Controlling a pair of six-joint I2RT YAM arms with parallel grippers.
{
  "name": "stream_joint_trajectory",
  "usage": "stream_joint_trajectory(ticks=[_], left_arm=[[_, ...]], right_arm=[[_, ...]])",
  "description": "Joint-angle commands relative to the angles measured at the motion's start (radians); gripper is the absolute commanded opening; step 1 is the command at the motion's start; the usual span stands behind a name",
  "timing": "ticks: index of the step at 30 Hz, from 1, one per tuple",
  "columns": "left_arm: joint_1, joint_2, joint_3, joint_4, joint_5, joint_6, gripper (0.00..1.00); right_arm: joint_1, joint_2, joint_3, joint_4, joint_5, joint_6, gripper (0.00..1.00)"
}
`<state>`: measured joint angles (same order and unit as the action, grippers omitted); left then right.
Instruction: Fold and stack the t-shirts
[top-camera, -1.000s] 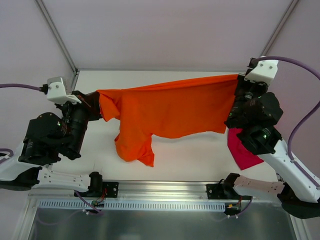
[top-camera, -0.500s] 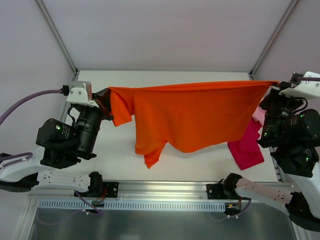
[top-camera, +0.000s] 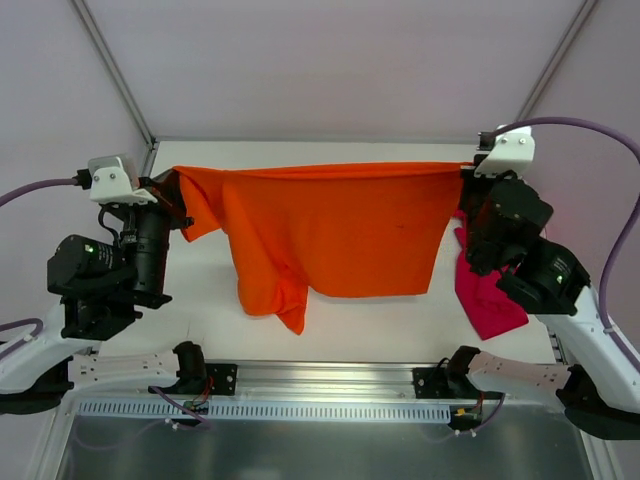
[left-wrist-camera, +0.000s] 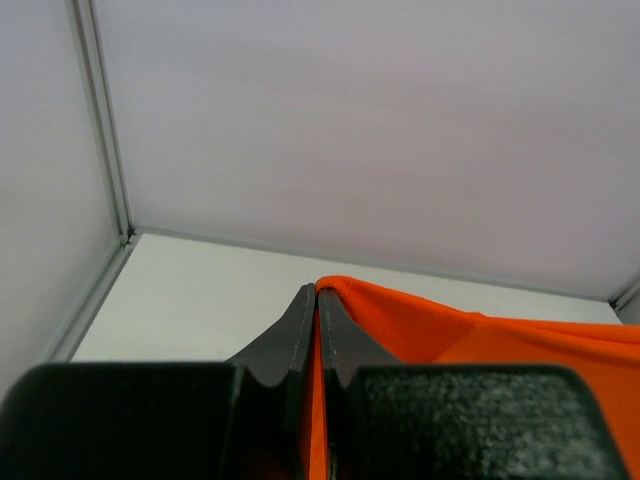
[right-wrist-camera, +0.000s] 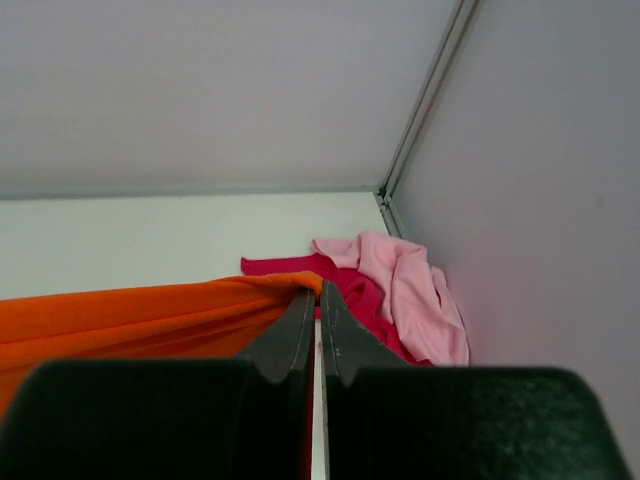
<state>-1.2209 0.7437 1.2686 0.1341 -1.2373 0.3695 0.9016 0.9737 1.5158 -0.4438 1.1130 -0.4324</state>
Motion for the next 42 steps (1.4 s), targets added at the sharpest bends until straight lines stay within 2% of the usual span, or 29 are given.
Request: stream_joint_trajectory(ticks=[1, 4, 6, 8, 9, 10, 11, 14, 16, 19, 23, 25, 28, 29, 30, 33, 35, 36, 37, 38, 39, 42], left_arm=[[0.023, -0.047, 0.029, -0.215, -0.116, -0.174, 0.00], [0.023, -0.084, -0.020, -0.325, -0.149, -0.305, 0.00], [0.012, -0.095, -0.023, -0.474, -0.172, -0.442, 0.00], [-0.021, -0.077, -0.025, -0.527, -0.253, -0.487, 0.00], [-0.076, -0.069, -0.049, -0.519, -0.296, -0.488, 0.00], [-0.110, -0.066, -0.082, -0.478, -0.333, -0.457, 0.00], [-0.129, -0.073, -0.118, -0.343, -0.335, -0.381, 0.00], [-0.149, -0.124, -0.286, -0.097, -0.333, -0.244, 0.00], [-0.149, -0.136, -0.340, -0.114, -0.333, -0.315, 0.00], [-0.161, -0.142, -0.402, -0.050, -0.335, -0.285, 0.00], [-0.187, -0.288, -0.517, 0.037, -0.335, -0.261, 0.00], [-0.181, -0.264, -0.506, -0.032, -0.335, -0.280, 0.00], [-0.129, -0.207, -0.375, -0.236, -0.335, -0.365, 0.00], [-0.124, -0.198, -0.312, -0.269, -0.335, -0.366, 0.00], [-0.118, -0.181, -0.287, -0.298, -0.335, -0.406, 0.00], [-0.100, -0.150, -0.224, -0.355, -0.333, -0.402, 0.00], [-0.100, -0.115, -0.143, -0.451, -0.333, -0.420, 0.00], [-0.104, -0.118, -0.141, -0.426, -0.333, -0.420, 0.00], [-0.114, -0.148, -0.206, -0.207, -0.335, -0.273, 0.00], [-0.120, -0.168, -0.248, -0.109, -0.335, -0.189, 0.00], [-0.120, -0.197, -0.276, -0.075, -0.335, -0.158, 0.00], [-0.118, -0.196, -0.339, -0.126, -0.335, -0.262, 0.00]], right_arm=[[-0.012, 0.008, 0.032, -0.171, -0.026, 0.148, 0.01], [-0.012, 0.023, -0.012, -0.159, -0.041, 0.159, 0.01], [-0.012, 0.029, -0.031, -0.142, -0.042, 0.164, 0.01], [-0.012, 0.030, -0.063, -0.122, -0.044, 0.162, 0.01], [-0.012, 0.036, -0.069, -0.112, -0.047, 0.162, 0.01], [-0.013, 0.040, -0.072, -0.110, -0.047, 0.167, 0.01], [-0.012, 0.045, -0.083, -0.104, -0.050, 0.176, 0.01], [-0.010, 0.063, -0.106, -0.089, -0.071, 0.195, 0.01], [-0.012, 0.080, -0.111, -0.088, -0.090, 0.214, 0.01], [-0.012, 0.089, -0.138, -0.058, -0.097, 0.221, 0.01], [-0.012, 0.109, -0.177, -0.017, -0.088, 0.201, 0.01], [-0.013, 0.120, -0.177, -0.010, -0.085, 0.196, 0.01], [-0.013, 0.138, -0.169, -0.010, -0.104, 0.215, 0.01], [-0.013, 0.143, -0.169, -0.009, -0.110, 0.222, 0.01], [-0.012, 0.146, -0.172, -0.007, -0.120, 0.233, 0.01], [-0.012, 0.160, -0.175, -0.003, -0.134, 0.241, 0.01], [-0.012, 0.168, -0.169, -0.013, -0.146, 0.251, 0.01], [-0.012, 0.168, -0.167, -0.015, -0.151, 0.257, 0.01], [-0.010, 0.166, -0.169, -0.012, -0.156, 0.258, 0.01], [-0.010, 0.166, -0.169, -0.013, -0.157, 0.259, 0.01], [-0.010, 0.166, -0.170, -0.012, -0.157, 0.259, 0.01], [-0.010, 0.169, -0.175, 0.007, -0.160, 0.247, 0.01]])
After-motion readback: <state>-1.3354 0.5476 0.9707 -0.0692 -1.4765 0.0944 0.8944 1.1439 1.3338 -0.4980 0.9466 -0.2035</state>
